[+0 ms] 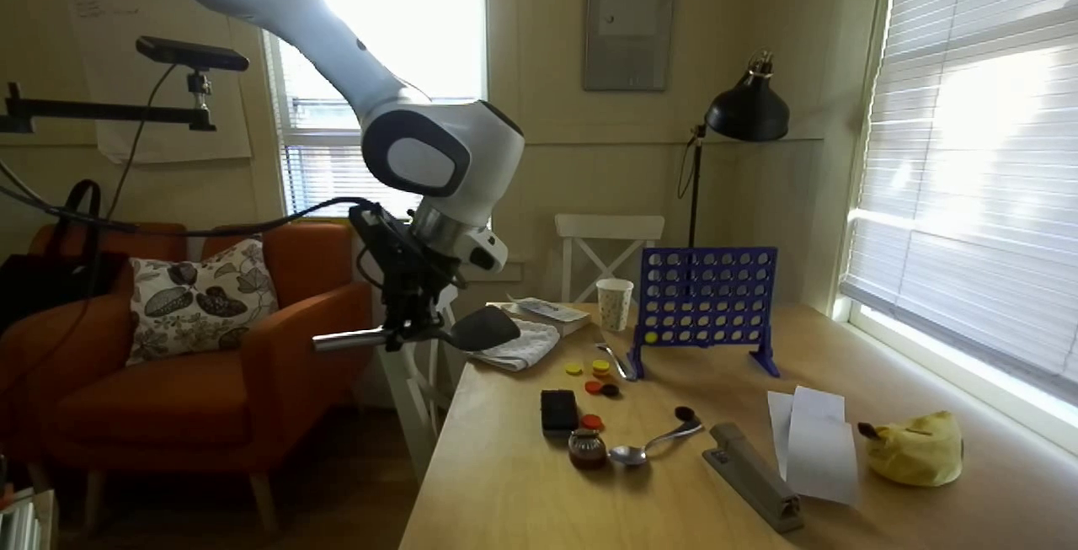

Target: Put the black object on the paper towel using the spatula

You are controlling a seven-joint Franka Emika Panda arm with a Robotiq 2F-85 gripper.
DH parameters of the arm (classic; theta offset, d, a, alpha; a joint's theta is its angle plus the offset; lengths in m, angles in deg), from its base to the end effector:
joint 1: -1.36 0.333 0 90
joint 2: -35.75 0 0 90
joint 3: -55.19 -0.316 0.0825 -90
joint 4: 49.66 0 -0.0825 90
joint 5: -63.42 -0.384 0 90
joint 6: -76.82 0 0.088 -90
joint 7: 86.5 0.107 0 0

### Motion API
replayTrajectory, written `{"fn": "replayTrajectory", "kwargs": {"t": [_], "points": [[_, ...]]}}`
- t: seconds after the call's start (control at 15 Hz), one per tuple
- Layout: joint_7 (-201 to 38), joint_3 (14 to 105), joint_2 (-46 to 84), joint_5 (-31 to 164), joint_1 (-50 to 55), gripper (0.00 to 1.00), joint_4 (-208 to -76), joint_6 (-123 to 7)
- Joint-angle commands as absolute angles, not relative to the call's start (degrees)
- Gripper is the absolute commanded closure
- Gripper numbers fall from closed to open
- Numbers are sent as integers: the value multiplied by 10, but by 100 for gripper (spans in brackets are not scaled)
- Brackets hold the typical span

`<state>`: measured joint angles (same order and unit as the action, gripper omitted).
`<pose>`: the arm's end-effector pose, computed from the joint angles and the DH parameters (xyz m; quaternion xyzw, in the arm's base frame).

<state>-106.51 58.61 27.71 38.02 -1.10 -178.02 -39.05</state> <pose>0.4993 -0.0266 0.2859 -0.9694 0.0109 0.1300 0.2079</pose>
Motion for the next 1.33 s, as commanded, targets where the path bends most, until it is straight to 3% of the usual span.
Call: {"fn": "replayTrajectory", "kwargs": {"t": [0.0, 1.27], "points": [[-1071, 578, 241, 356, -25, 94, -1749, -393], [-1031, 528, 17, 324, -78, 94, -1562, -408]]}}
